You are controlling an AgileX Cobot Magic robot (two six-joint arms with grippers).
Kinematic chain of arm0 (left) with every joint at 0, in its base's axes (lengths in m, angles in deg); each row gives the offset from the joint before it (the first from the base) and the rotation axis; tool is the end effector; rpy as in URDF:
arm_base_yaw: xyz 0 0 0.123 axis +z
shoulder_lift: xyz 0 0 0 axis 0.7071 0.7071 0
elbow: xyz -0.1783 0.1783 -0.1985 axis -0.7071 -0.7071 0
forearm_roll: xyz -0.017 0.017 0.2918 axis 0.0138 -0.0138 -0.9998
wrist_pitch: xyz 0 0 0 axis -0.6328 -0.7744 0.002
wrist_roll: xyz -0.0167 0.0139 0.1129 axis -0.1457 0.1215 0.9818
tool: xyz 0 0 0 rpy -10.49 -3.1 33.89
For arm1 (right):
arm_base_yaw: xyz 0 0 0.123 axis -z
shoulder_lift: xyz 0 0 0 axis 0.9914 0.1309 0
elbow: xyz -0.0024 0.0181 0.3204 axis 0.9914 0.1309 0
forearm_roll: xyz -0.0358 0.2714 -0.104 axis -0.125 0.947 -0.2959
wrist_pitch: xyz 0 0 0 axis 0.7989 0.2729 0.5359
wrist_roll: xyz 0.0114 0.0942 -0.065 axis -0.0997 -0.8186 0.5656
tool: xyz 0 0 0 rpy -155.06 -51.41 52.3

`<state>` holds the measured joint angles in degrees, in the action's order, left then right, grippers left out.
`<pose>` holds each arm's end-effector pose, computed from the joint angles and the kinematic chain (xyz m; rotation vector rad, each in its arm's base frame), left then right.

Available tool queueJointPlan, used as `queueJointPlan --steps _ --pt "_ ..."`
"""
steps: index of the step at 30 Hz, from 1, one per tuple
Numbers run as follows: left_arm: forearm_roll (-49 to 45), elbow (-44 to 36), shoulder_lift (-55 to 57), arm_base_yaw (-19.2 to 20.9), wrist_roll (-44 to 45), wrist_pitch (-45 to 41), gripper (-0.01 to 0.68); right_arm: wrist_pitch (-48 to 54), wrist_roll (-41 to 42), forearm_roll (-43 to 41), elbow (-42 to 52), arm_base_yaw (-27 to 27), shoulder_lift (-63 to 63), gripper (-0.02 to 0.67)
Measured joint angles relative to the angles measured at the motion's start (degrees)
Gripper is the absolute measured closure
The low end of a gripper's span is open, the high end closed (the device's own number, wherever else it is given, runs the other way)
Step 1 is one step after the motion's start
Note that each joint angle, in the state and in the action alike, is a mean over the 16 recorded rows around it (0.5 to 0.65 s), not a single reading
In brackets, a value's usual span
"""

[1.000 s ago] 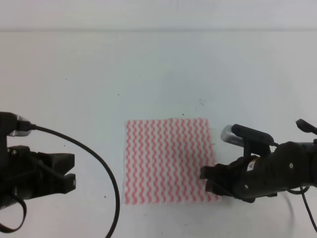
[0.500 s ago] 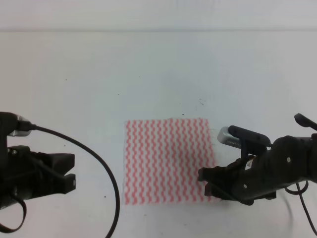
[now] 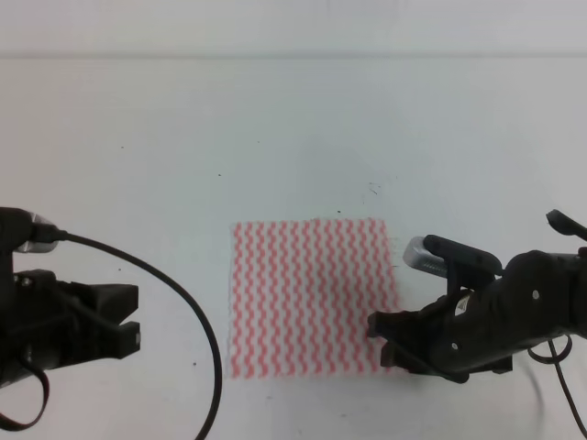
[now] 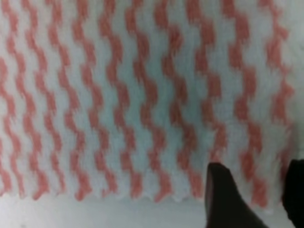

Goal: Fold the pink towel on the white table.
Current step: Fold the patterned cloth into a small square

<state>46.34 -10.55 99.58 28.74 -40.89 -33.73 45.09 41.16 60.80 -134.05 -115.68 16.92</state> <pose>0.1991 -0.0897 0.2591 0.3459 2.2217 -0.5096 0.2710 0.2021 0.1345 0.1854 2.8746 0.5667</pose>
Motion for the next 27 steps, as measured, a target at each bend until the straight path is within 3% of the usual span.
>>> queueJointPlan --steps 20,27 --pt "0.18 0.06 0.09 0.02 0.17 -0.1 0.675 -0.15 0.04 -0.37 0.21 0.01 0.49 0.559" --pt "0.24 0.02 0.03 0.01 4.6 -0.52 0.674 0.29 0.05 -0.82 -0.07 0.0 0.02 0.626"
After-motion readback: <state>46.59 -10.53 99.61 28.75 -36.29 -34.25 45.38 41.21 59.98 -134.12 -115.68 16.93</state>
